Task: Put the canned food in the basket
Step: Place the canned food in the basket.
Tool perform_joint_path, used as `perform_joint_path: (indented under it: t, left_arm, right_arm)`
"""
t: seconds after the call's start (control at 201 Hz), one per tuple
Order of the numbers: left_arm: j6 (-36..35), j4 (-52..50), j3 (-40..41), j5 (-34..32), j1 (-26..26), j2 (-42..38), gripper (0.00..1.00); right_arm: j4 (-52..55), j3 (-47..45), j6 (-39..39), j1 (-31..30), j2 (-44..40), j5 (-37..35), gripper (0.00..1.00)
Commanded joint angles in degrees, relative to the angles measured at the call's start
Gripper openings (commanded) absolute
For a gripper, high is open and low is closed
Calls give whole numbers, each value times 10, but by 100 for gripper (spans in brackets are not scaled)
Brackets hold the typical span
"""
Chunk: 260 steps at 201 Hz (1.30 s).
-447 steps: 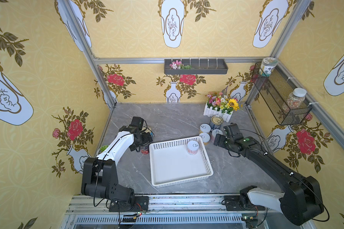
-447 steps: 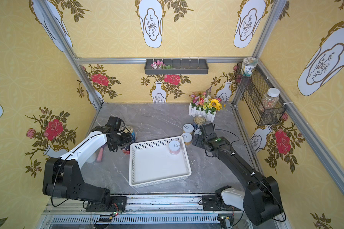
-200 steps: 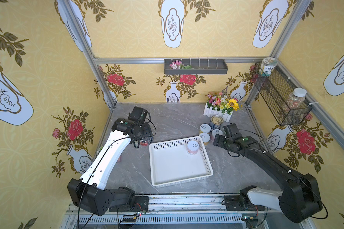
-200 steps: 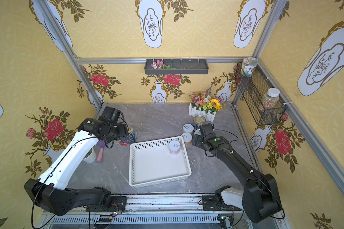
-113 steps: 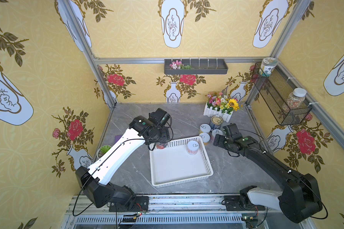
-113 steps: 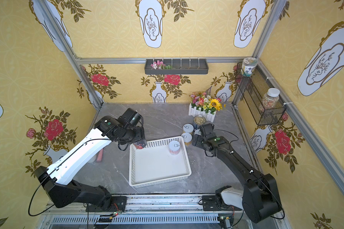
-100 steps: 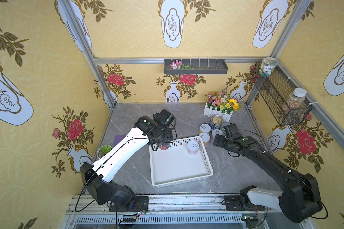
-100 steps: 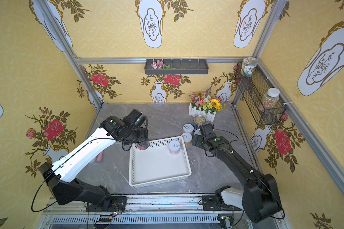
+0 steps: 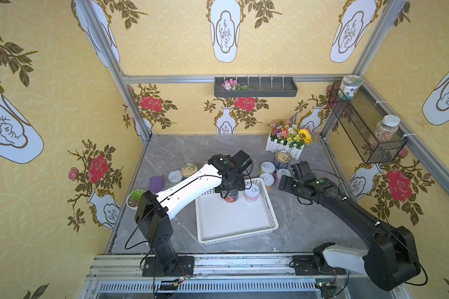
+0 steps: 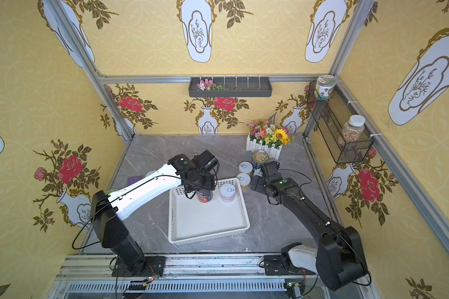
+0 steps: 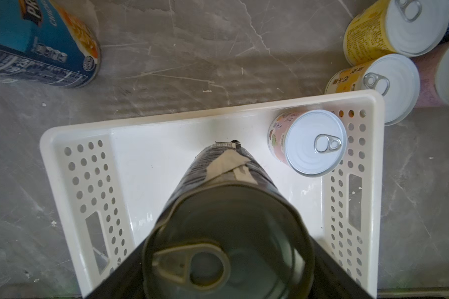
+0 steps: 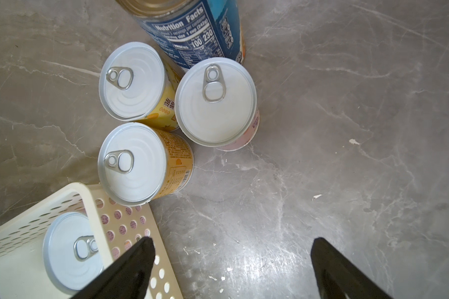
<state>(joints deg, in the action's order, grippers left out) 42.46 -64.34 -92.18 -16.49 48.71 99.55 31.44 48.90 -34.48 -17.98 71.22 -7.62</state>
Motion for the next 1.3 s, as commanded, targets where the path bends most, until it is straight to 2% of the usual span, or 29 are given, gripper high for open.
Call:
perform_joint_path:
  t: [0.0, 0.528, 1.291]
  left_arm:
    - [-2, 29, 2, -5, 1, 15, 66]
    - [-6, 86, 13, 11, 3, 69, 66]
    - [-33, 76, -31, -41, 3, 135, 68]
  right_arm:
    - [-8, 1, -2, 0, 1, -4, 97]
    - [-11, 1, -2, 0, 8, -1, 97]
    - [-12, 2, -2, 0, 17, 3, 97]
